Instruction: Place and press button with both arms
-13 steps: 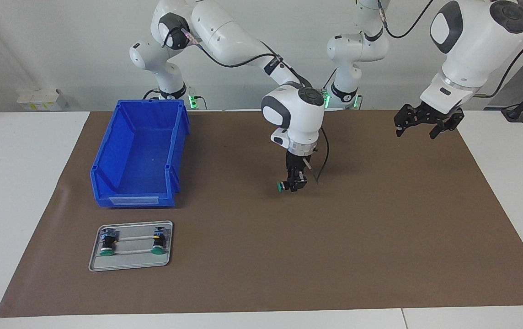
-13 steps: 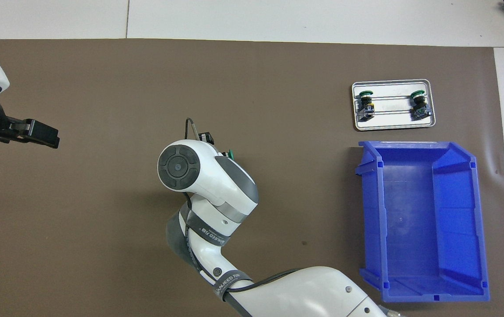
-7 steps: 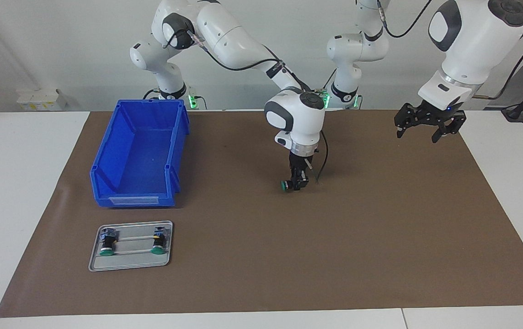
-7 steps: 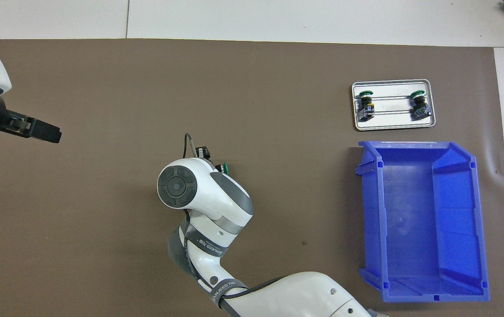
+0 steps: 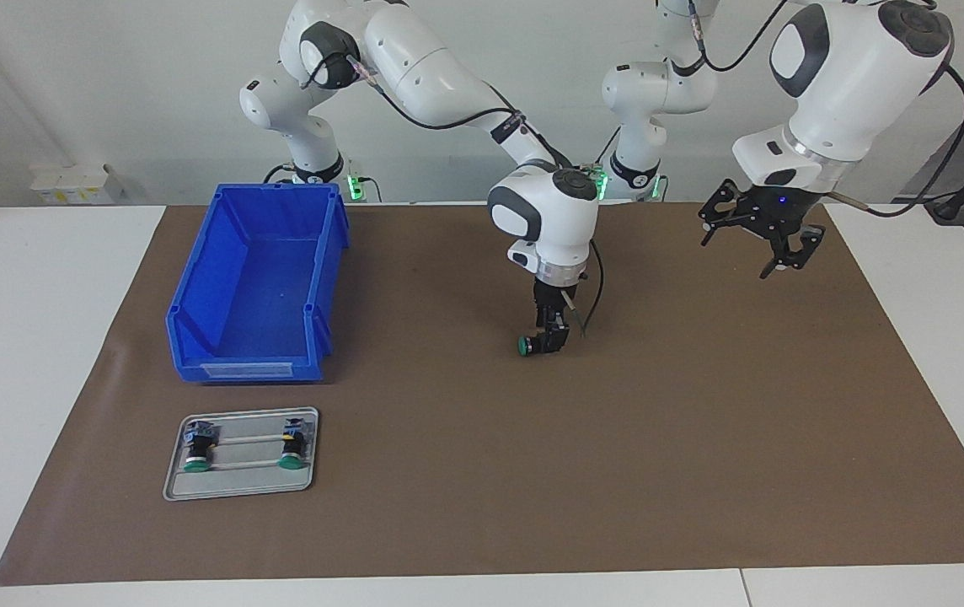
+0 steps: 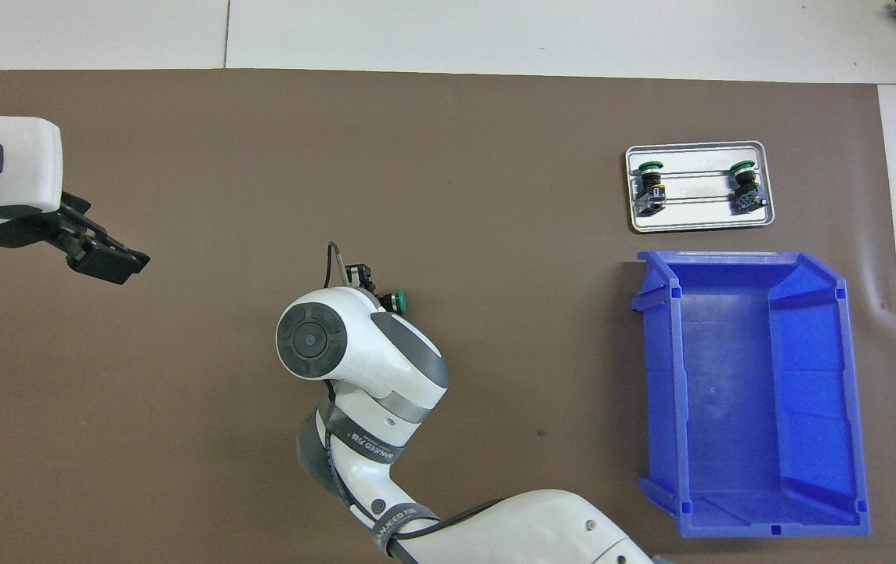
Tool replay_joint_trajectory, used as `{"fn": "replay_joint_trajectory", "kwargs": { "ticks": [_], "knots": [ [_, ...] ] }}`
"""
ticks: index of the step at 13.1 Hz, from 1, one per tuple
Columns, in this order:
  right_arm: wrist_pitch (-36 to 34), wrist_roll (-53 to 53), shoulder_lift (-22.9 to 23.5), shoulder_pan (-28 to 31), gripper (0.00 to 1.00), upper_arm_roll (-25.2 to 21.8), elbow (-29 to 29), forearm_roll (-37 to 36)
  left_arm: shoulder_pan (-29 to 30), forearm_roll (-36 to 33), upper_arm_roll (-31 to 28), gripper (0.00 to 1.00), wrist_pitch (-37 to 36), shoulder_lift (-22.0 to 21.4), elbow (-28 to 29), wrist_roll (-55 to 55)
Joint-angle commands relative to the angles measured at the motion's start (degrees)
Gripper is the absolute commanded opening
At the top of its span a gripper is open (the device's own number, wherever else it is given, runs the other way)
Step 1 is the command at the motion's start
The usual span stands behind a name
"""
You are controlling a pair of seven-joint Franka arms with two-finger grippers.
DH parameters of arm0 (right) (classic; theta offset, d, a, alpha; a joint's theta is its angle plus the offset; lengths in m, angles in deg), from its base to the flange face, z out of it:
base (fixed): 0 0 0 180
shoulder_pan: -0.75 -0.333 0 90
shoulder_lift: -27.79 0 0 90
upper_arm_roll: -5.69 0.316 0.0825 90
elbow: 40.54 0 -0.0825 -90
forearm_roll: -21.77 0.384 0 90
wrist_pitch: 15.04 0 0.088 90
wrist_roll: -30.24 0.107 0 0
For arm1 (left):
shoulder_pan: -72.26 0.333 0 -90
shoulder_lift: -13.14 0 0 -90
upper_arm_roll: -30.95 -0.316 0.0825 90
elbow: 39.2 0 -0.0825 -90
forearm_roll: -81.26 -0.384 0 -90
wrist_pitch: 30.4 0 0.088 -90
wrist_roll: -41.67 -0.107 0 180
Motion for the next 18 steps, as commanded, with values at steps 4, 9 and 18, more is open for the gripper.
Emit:
{"fn": "replay_joint_trajectory", "kwargs": {
  "ticks": [4, 9, 18],
  "knots": [
    [-4.0, -12.6, -16.9, 3.6, 1.0, 0.1, -12.7, -3.2, -4.8, 2.1, -0.7, 1.0, 5.0, -0.6, 5.5, -11.5],
    [-7.2, -39.8, -30.2, 13.7, 1.0, 0.1, -22.5, -2.5, -8.3, 5.2, -0.7, 1.0, 11.9, 2.6, 7.5, -19.8],
    [-13.9, -92.5, -38.9, 37.9, 1.0, -0.2, -21.3, 8.2, -21.8, 4.4, -1.0, 1.0, 30.2, 8.3, 16.4, -11.2]
  ]
}}
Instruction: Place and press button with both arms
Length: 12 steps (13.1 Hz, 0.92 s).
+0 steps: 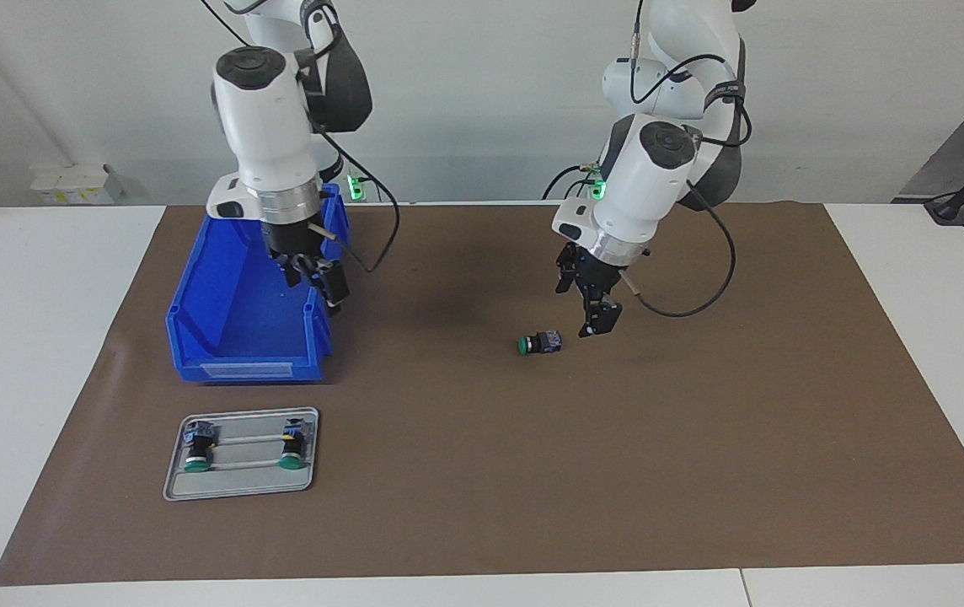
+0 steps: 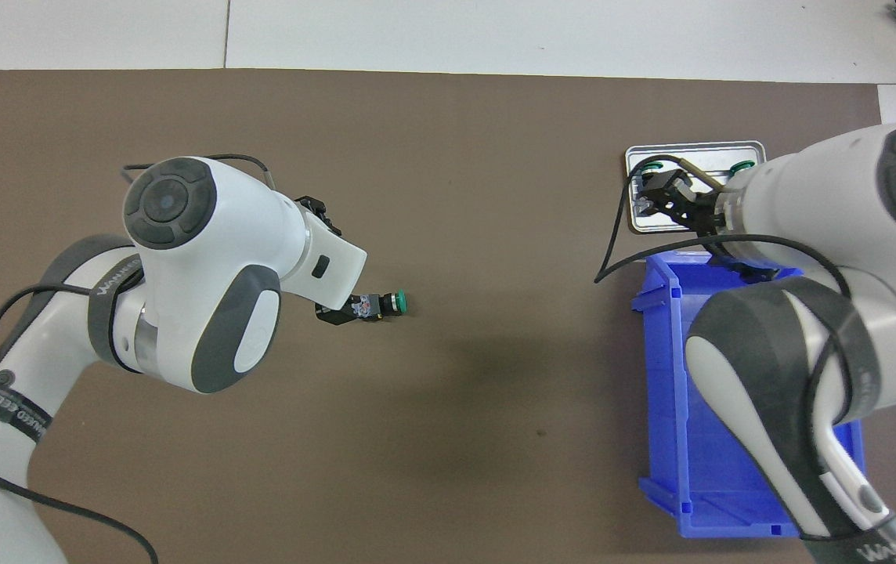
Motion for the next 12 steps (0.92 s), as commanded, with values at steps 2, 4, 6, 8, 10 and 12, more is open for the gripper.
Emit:
{"fn": "replay_joint_trajectory", "kwargs": {
  "ticks": [2, 4, 6, 8, 10, 12],
  "knots": [
    [-4.7, -16.4, -2.2, 7.1, 1.0, 0.4, 1.3, 3.8, -4.2, -3.2, -1.2, 1.0, 5.1, 3.5, 1.5, 7.1],
    [-9.7, -24.9, -2.2, 9.7, 1.0, 0.3, 4.3, 3.8, -5.2, -5.2, -1.2, 1.0, 7.3, 6.6, 1.0, 8.7],
    [-13.9, -31.9, -2.2, 12.1, 1.0, 0.3, 6.9, 3.8, -5.5, -5.3, -1.2, 1.0, 11.5, 9.4, 0.9, 9.6],
    [-17.4, -37.4, -2.2, 13.3, 1.0, 0.2, 10.4, 3.9, -5.5, -6.3, -1.2, 1.0, 11.8, 10.2, 1.3, 9.7],
    [-22.4, -42.2, -2.2, 14.3, 1.0, 0.2, 15.1, 3.9, -5.5, -6.5, -1.2, 1.0, 11.8, 10.6, 1.5, 9.7],
    [-25.3, -42.3, -3.3, 14.4, 1.0, 0.3, 16.1, 2.5, -6.0, -6.5, -1.1, 1.0, 11.8, 10.6, 1.6, 9.7]
  ]
}}
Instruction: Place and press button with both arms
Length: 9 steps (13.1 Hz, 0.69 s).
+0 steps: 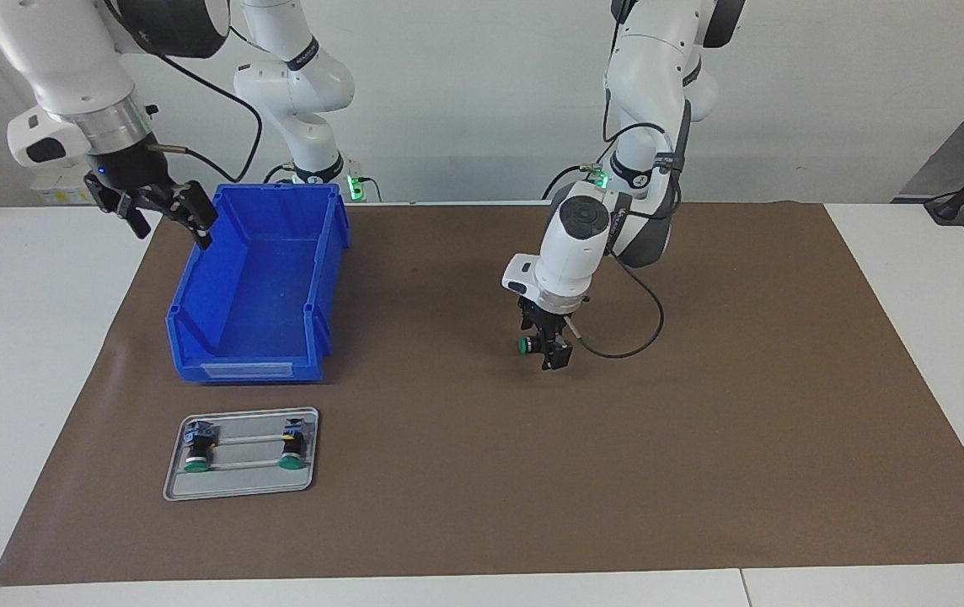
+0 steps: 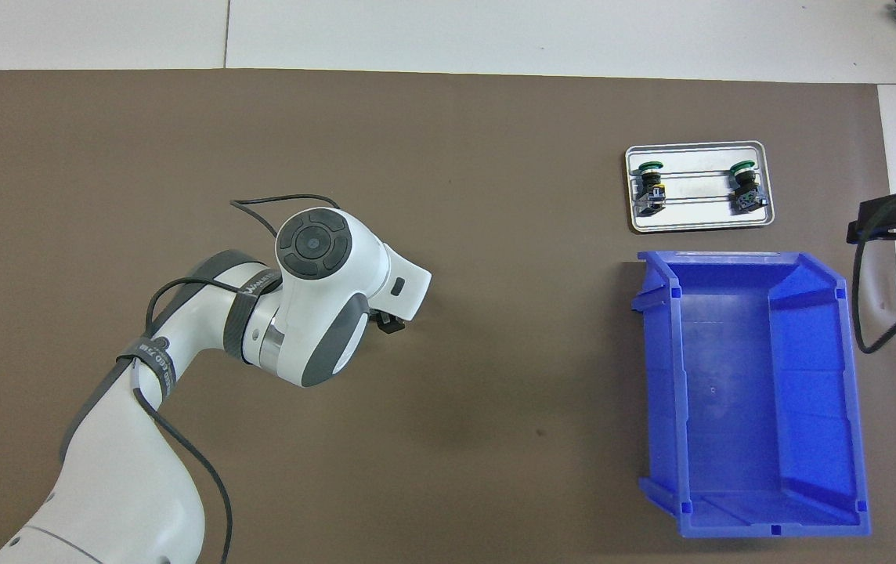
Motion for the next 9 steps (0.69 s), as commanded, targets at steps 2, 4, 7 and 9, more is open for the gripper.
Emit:
{"fn": "replay_joint_trajectory", "kwargs": {
  "ticks": [2, 4, 7, 9],
  "knots": [
    [-4.7, -2.2, -2.2, 0.6, 1.0, 0.5, -0.6, -0.7, -1.6, -1.3, -0.9, 0.99, 1.4, -0.4, 1.8, 1.4],
    [-5.9, -3.0, -2.3, 0.5, 1.0, 0.7, -0.5, -0.8, -1.6, -1.3, -0.8, 0.98, 3.3, -0.5, 3.1, 1.3],
    [-6.3, -6.0, -1.3, 0.4, 1.0, 0.9, 0.3, -0.8, -1.7, -1.3, -0.7, 0.93, 6.5, -0.6, 5.2, 1.0],
    [-5.7, -7.3, -1.1, 0.4, 1.0, 0.9, 0.1, -0.8, -1.7, -1.3, -0.8, 0.83, 6.5, -0.6, 5.3, 0.9]
  ]
}}
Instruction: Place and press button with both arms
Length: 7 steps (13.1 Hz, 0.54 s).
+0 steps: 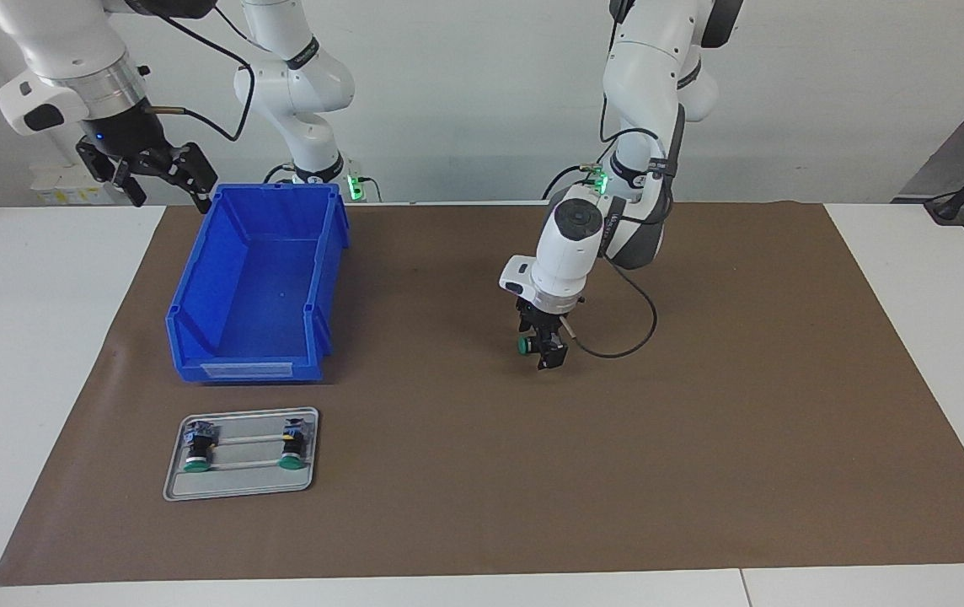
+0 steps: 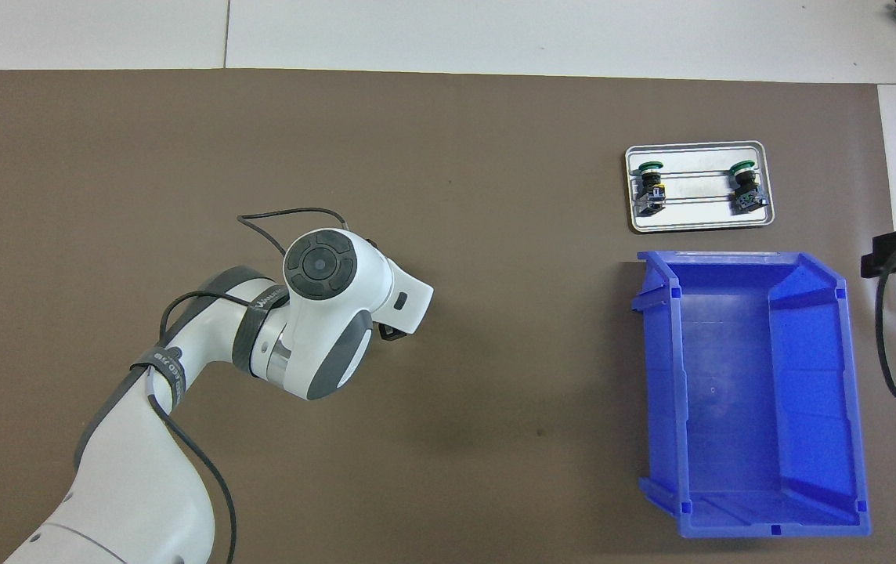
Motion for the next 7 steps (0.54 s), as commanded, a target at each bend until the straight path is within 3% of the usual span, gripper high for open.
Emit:
{"fn": "replay_joint_trajectory", "kwargs": {
  "ticks": [1, 4, 7],
  "knots": [
    [1.2, -1.8, -0.4, 0.7, 1.0, 0.5, -1.8, -0.6, -1.0, -1.2, -0.8, 0.77, 1.9, -0.6, 1.6, 0.8],
    [4.7, -1.8, -1.1, 0.0, 1.0, 0.8, -4.0, -2.5, -1.0, -1.2, -0.8, 0.6, 1.9, -0.6, 1.6, -0.4],
    [4.6, -1.3, -1.2, 0.0, 1.0, 0.8, -4.4, -1.7, -1.0, -1.2, -0.8, 0.53, 2.4, -0.6, 1.6, -2.0]
  ]
}}
